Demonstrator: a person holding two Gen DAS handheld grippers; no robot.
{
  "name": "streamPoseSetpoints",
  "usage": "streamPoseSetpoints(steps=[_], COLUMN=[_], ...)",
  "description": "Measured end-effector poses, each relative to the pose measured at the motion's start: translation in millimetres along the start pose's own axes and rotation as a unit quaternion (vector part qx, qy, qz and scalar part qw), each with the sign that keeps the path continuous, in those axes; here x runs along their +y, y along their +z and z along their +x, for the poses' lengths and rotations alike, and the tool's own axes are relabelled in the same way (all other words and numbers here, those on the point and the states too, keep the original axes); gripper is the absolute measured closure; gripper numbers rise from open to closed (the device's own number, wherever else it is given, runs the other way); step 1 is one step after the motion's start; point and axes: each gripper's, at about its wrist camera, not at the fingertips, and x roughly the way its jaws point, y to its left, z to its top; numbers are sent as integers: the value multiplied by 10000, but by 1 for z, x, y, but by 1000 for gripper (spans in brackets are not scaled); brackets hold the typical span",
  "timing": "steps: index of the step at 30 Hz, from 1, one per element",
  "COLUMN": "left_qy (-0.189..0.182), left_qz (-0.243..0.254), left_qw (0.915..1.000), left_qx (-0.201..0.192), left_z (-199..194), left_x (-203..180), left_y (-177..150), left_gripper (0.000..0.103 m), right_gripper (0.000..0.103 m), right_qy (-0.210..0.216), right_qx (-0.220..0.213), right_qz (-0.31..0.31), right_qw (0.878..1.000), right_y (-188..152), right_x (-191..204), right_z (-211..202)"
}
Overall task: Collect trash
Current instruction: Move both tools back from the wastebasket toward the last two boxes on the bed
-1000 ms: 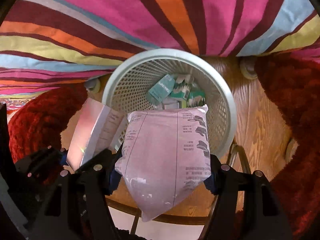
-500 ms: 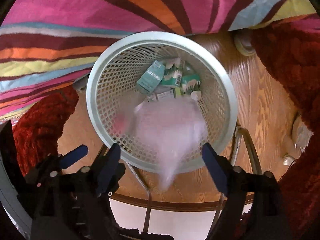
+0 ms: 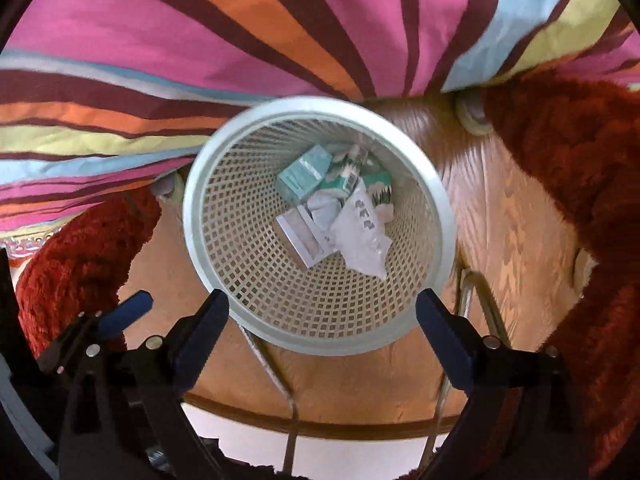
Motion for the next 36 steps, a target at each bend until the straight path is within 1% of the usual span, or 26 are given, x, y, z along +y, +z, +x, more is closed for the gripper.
streamPoseSetpoints(steps=[4, 7, 10, 12, 14, 16, 20, 21, 23, 25, 27, 30, 36], left_qy=[60, 84, 152, 129, 72, 60, 131, 128, 112, 81, 46, 91, 190], left_qz=[10, 161, 324, 453, 536, 572, 508, 475, 411, 326, 266, 255, 367], left_qw=[9993, 9969, 9926, 9879, 9819, 9759, 9617, 9591, 9537, 9491, 9444, 9388, 9271], left_qx=[-360, -767, -1164, -1480, -1817, -2104, -2692, -2787, -2978, -3133, -3278, -3435, -3726], left_z=[-22, -45, -67, -86, -106, -123, -156, -162, -174, -184, -195, -208, -233], left_x=[1, -2, -6, -9, -8, -7, 4, 7, 14, 20, 25, 28, 29], left_y=[-6, -14, -23, -30, -37, -41, -41, -39, -34, -28, -21, -9, 21], left_gripper=[25, 25, 25, 25, 25, 25, 25, 25, 25, 25, 25, 25, 25], right_gripper=[13, 13, 13, 13, 13, 13, 13, 13, 13, 13, 13, 13, 13], right_qy=[-47, -18, -19, 17, 48, 53, -52, -77, -108, -73, -115, -192, -152], right_qx=[-478, -842, -1316, -1716, -2219, -2798, -3876, -4091, -4411, -4604, -4707, -4853, -5006], right_qz=[-192, -391, -699, -926, -1067, -1118, -1140, -1165, -1182, -1216, -1238, -1275, -1286], right_qw=[9987, 9957, 9888, 9808, 9692, 9535, 9148, 9050, 8896, 8793, 8735, 8648, 8559], right_y=[-8, -17, -29, -39, -47, -53, -54, -54, -50, -45, -38, -24, 6], right_x=[4, 9, 18, 23, 28, 31, 39, 41, 46, 52, 59, 68, 91], right_z=[-23, -43, -70, -93, -118, -144, -188, -197, -210, -219, -224, -232, -247])
